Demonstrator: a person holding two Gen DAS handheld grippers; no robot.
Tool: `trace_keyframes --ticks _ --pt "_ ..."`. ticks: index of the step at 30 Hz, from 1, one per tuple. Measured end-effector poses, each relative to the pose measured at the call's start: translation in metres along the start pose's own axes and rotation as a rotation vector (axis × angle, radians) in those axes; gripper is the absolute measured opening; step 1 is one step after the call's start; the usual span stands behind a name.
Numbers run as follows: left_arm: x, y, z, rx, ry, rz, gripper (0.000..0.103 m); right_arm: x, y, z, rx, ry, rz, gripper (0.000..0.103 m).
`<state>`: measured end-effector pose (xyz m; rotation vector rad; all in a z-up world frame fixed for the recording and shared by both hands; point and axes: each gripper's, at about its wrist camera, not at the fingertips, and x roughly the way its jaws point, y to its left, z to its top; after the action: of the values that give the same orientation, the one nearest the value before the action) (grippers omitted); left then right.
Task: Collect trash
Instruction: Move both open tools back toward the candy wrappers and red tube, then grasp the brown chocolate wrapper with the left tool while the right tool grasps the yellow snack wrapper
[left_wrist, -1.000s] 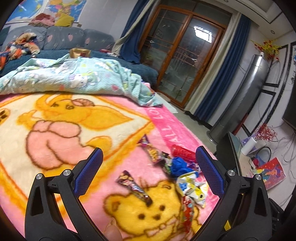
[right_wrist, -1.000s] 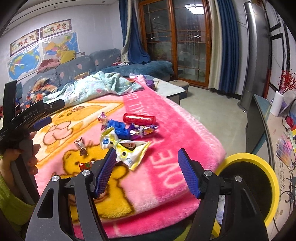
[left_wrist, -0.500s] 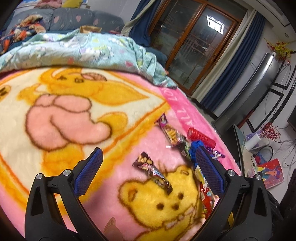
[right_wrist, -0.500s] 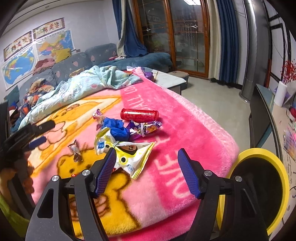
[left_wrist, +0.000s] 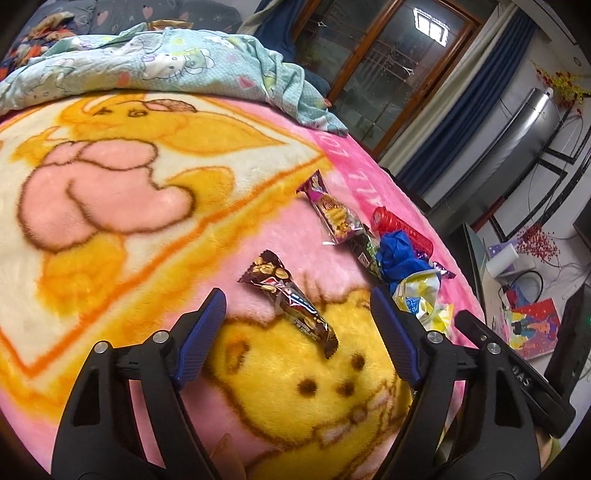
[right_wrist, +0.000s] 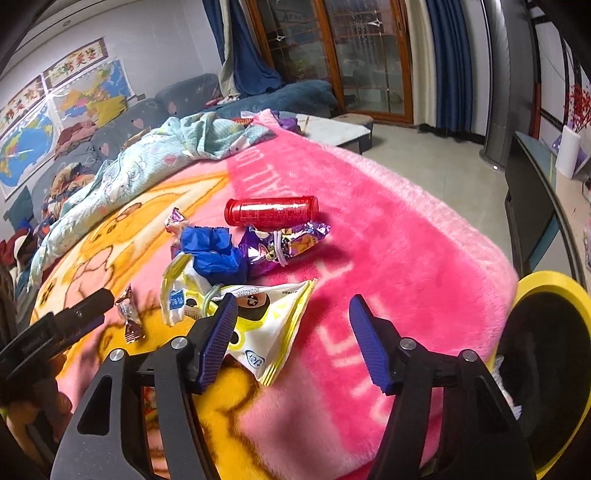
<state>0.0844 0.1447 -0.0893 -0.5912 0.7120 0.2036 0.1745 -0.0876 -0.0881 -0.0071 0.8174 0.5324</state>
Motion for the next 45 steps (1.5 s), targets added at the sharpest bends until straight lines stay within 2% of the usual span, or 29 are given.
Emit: trace_keyframes --ticks 1,3,8,13,16,18,21,27,34,45 --pt "0.002 0.000 0.000 0.000 0.006 -0.003 0.070 0.004 -0.001 0.000 0.009 0.013 0.011 0.060" --pt "0.007 -0.001 -0.002 0.001 0.022 0.004 0.059 0.010 -0.002 0.000 0.022 0.024 0.017 0.059" --pt "0.015 0.000 -0.004 -0.001 0.044 0.005 0.058 0.020 -0.008 0.001 0.064 0.046 0.063 0.053" --pt "0.018 -0.001 -0.005 0.002 0.047 0.006 0.056 0.024 -0.013 -0.002 0.102 0.085 0.138 0.033" --pt "0.018 0.001 -0.004 -0.008 0.046 0.015 0.046 0.022 -0.015 -0.003 0.113 0.080 0.157 0.024" --pt "0.019 0.003 -0.004 -0.015 0.047 0.023 0.037 0.018 -0.015 -0.003 0.102 0.072 0.155 0.014" --pt "0.019 0.005 -0.003 -0.019 0.049 0.029 0.032 0.009 -0.014 -0.002 0.091 0.061 0.171 0.010" --pt "0.019 0.007 -0.003 -0.022 0.049 0.020 0.019 -0.012 -0.005 -0.001 0.024 0.028 0.187 0.008" --pt "0.015 0.006 -0.003 -0.019 0.042 -0.018 0.015 -0.029 0.001 0.003 -0.011 -0.010 0.191 0.007" --pt "-0.007 -0.009 0.000 0.037 -0.035 -0.051 0.012 -0.053 -0.004 0.009 -0.034 -0.067 0.155 0.007"
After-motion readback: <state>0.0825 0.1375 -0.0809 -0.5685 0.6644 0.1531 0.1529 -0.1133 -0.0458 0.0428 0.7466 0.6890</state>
